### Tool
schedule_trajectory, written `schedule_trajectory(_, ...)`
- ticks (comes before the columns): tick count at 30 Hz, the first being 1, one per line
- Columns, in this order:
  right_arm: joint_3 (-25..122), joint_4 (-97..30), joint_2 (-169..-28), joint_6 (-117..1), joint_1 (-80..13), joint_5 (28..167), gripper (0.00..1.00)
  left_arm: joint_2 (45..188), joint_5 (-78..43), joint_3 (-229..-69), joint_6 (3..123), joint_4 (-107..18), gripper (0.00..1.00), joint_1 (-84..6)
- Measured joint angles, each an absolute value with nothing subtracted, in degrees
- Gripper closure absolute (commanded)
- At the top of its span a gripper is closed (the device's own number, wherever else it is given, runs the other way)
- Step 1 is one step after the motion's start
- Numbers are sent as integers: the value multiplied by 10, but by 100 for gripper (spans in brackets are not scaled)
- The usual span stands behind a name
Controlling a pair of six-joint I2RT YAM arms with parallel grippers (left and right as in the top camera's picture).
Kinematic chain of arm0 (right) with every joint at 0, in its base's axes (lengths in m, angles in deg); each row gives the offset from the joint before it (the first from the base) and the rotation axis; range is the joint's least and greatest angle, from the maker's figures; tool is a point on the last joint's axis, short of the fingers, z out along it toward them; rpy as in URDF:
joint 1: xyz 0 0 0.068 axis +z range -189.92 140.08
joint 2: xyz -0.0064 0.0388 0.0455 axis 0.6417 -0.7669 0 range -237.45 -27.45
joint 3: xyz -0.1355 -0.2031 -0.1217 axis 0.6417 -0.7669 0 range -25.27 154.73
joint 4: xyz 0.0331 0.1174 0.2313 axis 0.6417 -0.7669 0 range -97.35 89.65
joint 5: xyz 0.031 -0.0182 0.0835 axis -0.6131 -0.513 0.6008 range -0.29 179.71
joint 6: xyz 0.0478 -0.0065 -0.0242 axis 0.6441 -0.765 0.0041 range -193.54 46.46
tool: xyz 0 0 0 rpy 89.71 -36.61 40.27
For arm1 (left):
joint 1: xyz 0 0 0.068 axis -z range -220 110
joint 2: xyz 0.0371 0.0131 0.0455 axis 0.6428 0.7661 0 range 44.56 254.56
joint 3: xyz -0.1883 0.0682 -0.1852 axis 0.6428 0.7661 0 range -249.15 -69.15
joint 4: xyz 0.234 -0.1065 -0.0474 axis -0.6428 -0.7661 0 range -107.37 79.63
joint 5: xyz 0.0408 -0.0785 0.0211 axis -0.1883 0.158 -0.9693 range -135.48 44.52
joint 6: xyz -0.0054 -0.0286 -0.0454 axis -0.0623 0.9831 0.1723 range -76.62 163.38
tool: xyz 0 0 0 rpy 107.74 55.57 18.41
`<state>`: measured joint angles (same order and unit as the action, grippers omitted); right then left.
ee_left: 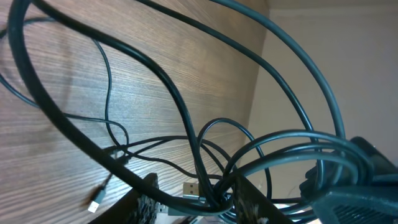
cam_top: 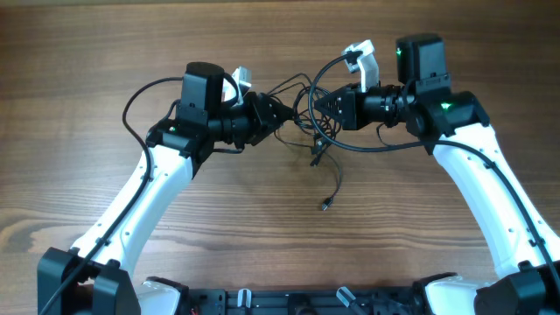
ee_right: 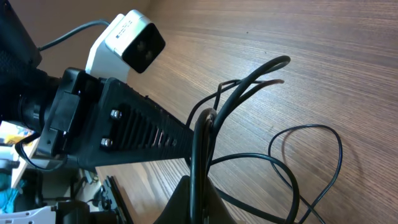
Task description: Untangle cables
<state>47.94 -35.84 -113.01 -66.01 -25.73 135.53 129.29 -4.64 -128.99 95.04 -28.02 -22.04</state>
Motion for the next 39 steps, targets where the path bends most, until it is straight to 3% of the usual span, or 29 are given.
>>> schedule_trajectory(11,479,-358,-1130,-660,-257,1356,96,1293,-112,-1290,1085,-279,59,-200)
schedule_trajectory(14,479,-358,-1130,-660,-257,1356,96,1293,-138,-1290,1097,-279,68,-183)
schedule_trajectory(17,479,-358,-1130,-660,-257,1358,96,1293,-143,-1290,1100,-279,93,-182)
schedule_trajectory(18,479,-359,-1130,-660,-257,1358,96,1293,-144,-1290,1100,-279,96,-182)
schedule_trajectory(25,479,-361,-1130,-660,-257,1358,96,1293,-155,-1291,1066,-301,96,-189)
schedule_trajectory(28,479,-407,-1130,-661,-257,1316,96,1291,-159,-1292,993,-382,96,-243)
schedule_trajectory(31,479,-443,-1130,-668,-257,1265,96,1277,-164,-1291,897,-449,96,-353)
schedule_trajectory(35,479,-456,-1130,-682,-254,1235,96,1270,-129,-1291,827,-453,96,-489)
schedule_trajectory(38,479,-456,-1130,-687,-246,1236,96,1267,-55,-1290,812,-408,87,-576)
schedule_trajectory(39,479,-456,-1130,-687,-248,1232,96,1267,-46,-1290,811,-393,79,-598)
